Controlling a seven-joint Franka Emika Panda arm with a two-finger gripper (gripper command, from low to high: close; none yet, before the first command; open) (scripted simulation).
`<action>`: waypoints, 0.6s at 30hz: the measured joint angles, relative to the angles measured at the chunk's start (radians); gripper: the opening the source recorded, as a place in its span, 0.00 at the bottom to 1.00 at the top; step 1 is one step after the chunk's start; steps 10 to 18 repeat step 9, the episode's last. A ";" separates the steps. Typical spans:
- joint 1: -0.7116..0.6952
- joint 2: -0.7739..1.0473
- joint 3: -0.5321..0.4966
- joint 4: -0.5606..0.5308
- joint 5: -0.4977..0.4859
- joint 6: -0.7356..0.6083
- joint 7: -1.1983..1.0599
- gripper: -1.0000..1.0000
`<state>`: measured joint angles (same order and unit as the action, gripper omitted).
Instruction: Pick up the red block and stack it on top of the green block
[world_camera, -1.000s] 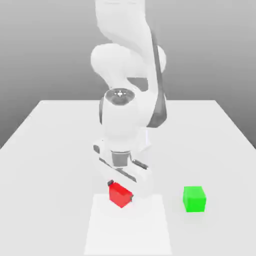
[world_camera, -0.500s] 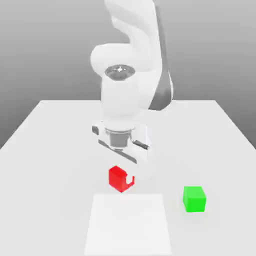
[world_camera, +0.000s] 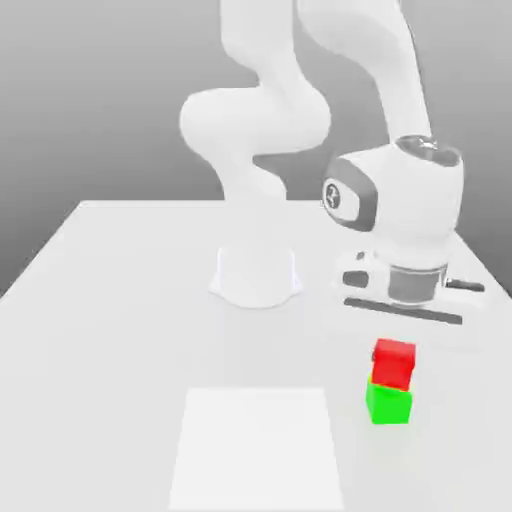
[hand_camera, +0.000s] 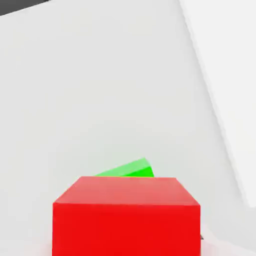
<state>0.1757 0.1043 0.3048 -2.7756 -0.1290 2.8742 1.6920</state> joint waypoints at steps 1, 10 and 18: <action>0.000 0.000 0.000 0.000 0.000 0.000 0.000 1.00; 0.012 -0.079 0.007 -0.003 0.068 -0.073 -0.048 1.00; 0.012 -0.079 0.007 -0.003 0.068 -0.073 -0.048 1.00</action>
